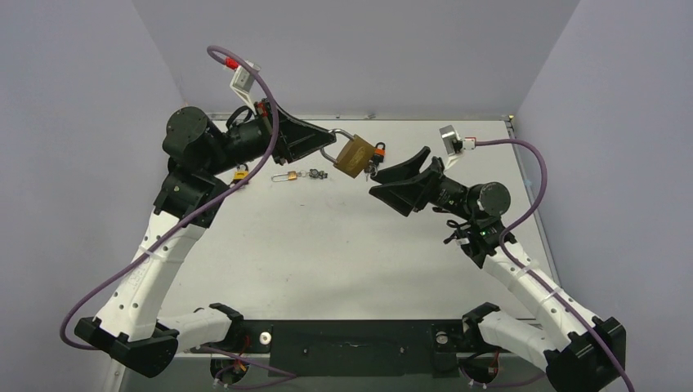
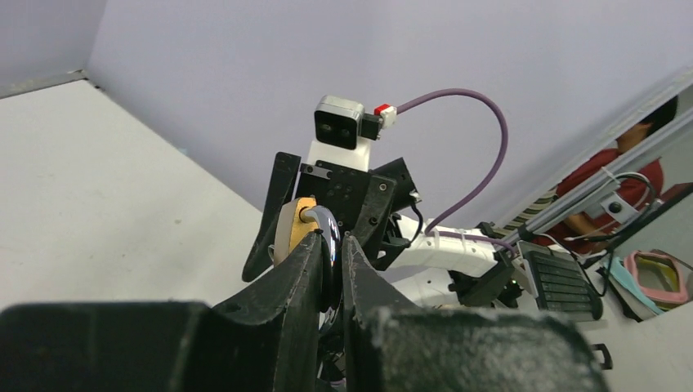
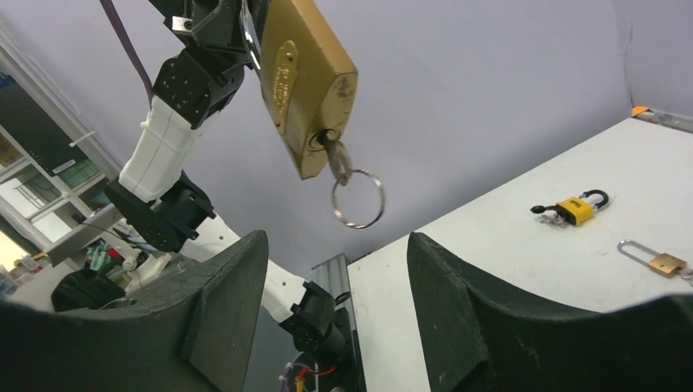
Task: Lock with the key
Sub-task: Lock the lock.
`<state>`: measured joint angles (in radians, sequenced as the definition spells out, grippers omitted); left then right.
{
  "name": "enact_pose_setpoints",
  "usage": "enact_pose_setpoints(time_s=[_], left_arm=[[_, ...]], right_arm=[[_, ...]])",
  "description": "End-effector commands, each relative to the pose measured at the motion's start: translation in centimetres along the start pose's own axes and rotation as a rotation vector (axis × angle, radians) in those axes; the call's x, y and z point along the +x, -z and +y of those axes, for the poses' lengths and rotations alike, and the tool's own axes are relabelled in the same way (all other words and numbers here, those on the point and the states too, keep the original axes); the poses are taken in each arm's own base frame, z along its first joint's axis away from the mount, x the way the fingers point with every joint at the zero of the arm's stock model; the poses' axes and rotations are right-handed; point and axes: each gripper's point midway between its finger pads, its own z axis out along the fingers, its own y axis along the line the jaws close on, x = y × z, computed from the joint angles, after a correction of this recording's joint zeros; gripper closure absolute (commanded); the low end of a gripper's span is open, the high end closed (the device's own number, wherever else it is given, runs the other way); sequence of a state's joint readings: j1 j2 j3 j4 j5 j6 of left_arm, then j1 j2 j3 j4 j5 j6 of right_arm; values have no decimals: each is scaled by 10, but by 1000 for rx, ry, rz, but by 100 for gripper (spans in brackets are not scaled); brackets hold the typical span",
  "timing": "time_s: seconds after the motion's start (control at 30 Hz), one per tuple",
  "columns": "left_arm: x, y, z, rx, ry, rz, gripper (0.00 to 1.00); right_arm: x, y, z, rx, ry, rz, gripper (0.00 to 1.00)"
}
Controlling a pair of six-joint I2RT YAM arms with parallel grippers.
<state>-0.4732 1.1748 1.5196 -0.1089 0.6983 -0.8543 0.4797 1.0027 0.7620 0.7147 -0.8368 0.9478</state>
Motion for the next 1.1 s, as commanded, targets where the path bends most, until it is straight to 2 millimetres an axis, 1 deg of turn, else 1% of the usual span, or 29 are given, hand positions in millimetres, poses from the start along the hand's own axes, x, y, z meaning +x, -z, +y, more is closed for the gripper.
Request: enact_pose_setpoints(time_s=[0.0,0.1,0.17,0.3,0.33,0.37,0.4,0.43,0.5,0.7,0.93,1.07], left_arm=[[-38,15,-76,222,-127,-105,100],[-39,15,-78,235,-124,-106,100],[-38,15,-79,243,-120,-103,100],[-37,15,-80,251,-115,-100,100],[-36,15,-79,253,-104,-99,100],[-36,15,-80,261,-107,-104,100],[-35,15,-79,261,-96,-101,100],[-36,15,-80,265,-98,-103,100],[-35,15,-79,264,-93,-103,100],[-32,16,-77,263,-87,-99,100],[-30,16,-76,265,-82,-95,100],[-29,16,-75,265,-76,-92,100]], right_arm=[[-26,-3,17,4,124,-47,42],[-26,0,8,60,143,-41,43],[-28,2,9,67,149,-49,43],[-34,-2,21,39,164,-60,42],[-35,-5,27,24,170,-60,42],[-33,-6,24,43,183,-49,42],[-34,-9,29,39,194,-44,42],[-32,-9,25,61,204,-32,42],[-36,-12,31,51,217,-35,42],[-44,-15,40,37,240,-45,44],[-47,-19,40,49,252,-42,55],[-48,-21,43,41,253,-41,60]])
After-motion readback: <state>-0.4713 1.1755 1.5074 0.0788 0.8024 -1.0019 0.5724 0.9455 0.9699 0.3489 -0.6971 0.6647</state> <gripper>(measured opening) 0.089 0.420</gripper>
